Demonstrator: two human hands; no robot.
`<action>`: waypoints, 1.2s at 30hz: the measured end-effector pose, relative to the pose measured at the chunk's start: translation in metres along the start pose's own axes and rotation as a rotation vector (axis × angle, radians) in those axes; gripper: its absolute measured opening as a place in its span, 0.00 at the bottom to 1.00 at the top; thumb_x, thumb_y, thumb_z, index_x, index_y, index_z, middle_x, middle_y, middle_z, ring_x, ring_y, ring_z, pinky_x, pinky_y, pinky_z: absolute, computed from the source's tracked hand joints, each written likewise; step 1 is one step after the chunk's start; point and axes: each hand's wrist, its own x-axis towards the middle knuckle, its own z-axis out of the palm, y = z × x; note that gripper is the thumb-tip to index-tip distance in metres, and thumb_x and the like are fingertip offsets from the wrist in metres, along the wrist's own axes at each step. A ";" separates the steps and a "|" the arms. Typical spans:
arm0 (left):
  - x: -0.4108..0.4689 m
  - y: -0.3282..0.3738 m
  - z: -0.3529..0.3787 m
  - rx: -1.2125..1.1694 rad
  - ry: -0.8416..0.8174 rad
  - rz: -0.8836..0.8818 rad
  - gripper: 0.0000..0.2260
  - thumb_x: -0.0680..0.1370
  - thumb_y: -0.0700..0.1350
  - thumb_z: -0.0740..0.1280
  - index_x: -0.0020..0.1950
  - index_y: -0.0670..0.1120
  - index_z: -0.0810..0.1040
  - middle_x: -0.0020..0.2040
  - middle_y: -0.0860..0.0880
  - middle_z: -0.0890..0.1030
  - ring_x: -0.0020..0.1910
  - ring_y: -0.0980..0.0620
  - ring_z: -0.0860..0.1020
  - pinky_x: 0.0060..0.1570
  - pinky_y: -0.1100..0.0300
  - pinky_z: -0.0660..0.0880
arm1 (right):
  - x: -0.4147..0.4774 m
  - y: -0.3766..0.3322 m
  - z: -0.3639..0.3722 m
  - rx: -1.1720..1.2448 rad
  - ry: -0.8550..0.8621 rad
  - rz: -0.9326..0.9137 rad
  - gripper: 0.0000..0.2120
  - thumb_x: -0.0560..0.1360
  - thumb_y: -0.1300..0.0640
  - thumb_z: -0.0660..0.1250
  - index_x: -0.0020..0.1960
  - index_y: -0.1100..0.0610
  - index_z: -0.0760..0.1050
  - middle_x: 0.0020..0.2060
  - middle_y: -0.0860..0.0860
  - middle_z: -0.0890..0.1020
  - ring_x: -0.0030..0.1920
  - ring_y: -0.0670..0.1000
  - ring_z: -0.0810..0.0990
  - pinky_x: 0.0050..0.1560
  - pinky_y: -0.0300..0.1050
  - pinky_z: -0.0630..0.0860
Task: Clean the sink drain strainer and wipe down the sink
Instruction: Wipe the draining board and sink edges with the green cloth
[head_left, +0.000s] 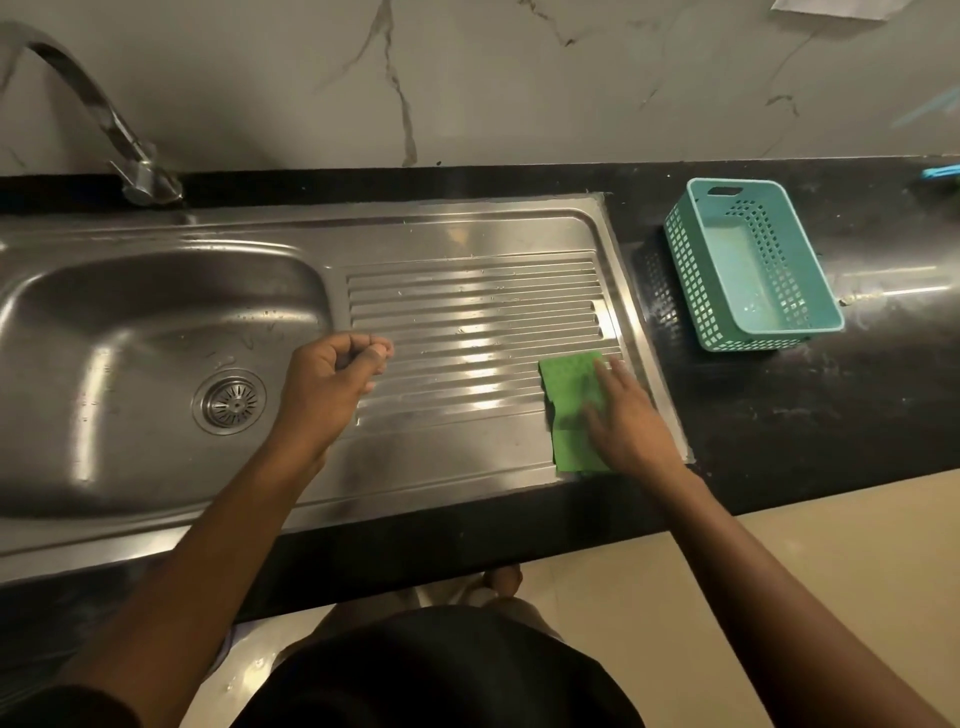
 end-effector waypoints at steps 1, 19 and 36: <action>0.000 -0.001 0.000 -0.001 -0.002 -0.004 0.05 0.79 0.50 0.72 0.50 0.55 0.88 0.51 0.50 0.89 0.55 0.45 0.86 0.61 0.39 0.82 | -0.002 -0.002 0.008 -0.054 -0.073 -0.030 0.29 0.84 0.51 0.58 0.83 0.56 0.56 0.84 0.57 0.55 0.81 0.62 0.59 0.77 0.63 0.67; 0.005 0.004 -0.022 0.045 0.019 -0.017 0.06 0.82 0.43 0.70 0.54 0.44 0.87 0.52 0.48 0.89 0.56 0.43 0.86 0.57 0.47 0.82 | -0.052 -0.209 0.134 -0.155 -0.235 -0.545 0.35 0.85 0.51 0.58 0.85 0.59 0.45 0.85 0.57 0.45 0.84 0.55 0.42 0.84 0.55 0.41; 0.001 -0.006 -0.012 0.020 -0.058 -0.001 0.06 0.82 0.45 0.70 0.50 0.52 0.87 0.52 0.50 0.89 0.55 0.48 0.86 0.56 0.51 0.81 | -0.029 0.009 0.049 -0.145 0.120 0.179 0.33 0.80 0.64 0.61 0.83 0.62 0.55 0.83 0.60 0.58 0.84 0.59 0.54 0.82 0.60 0.56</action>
